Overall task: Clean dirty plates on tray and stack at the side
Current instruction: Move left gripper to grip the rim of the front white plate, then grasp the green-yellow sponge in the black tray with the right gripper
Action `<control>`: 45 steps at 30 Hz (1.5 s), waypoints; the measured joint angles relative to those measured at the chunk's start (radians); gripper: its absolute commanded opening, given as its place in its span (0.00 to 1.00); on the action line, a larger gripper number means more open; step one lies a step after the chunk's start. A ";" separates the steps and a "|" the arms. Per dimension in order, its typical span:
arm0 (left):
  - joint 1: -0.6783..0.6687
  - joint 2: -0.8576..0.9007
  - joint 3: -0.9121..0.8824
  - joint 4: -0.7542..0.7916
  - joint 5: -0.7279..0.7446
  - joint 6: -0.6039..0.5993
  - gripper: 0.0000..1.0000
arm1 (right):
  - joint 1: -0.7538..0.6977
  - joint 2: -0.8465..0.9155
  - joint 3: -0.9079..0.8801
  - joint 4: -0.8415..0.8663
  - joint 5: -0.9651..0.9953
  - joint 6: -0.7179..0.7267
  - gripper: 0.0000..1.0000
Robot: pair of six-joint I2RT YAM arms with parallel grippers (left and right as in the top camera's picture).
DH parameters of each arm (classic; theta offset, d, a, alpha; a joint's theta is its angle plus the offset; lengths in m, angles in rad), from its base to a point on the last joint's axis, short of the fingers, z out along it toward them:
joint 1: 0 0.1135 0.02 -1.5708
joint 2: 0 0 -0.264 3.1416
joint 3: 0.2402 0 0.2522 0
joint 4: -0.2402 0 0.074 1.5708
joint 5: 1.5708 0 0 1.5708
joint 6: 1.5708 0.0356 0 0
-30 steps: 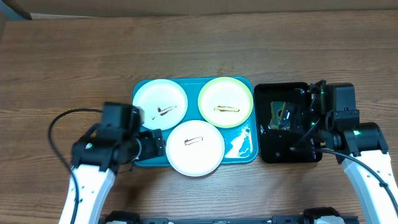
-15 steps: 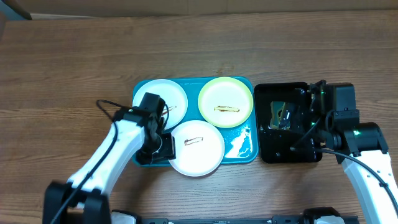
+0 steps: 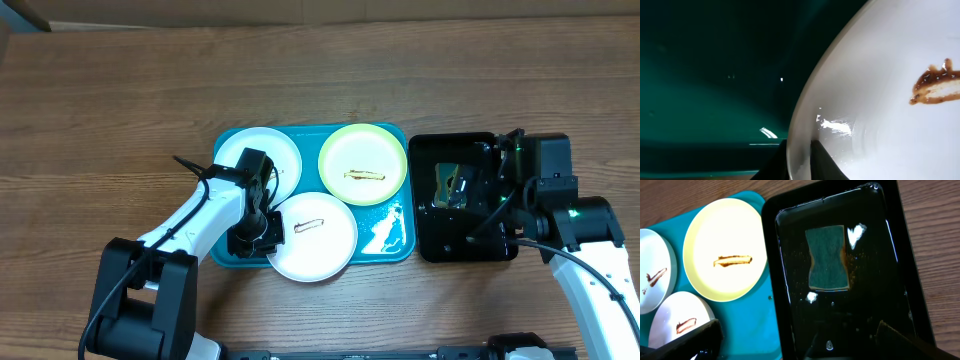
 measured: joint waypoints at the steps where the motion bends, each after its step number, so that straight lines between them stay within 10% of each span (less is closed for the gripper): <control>1: 0.000 0.000 0.000 0.002 0.001 -0.001 0.07 | 0.000 0.000 0.000 0.000 0.000 0.001 1.00; 18: 0.000 -0.007 0.016 0.016 0.023 0.000 0.04 | 0.000 0.071 0.138 -0.029 0.000 -0.031 0.81; 37: 0.000 -0.006 0.020 0.016 0.022 0.000 0.04 | 0.034 0.596 0.144 0.086 0.089 -0.047 0.54; 45: 0.000 -0.006 0.020 0.016 0.022 0.000 0.04 | 0.034 0.686 0.144 0.091 0.102 -0.024 0.15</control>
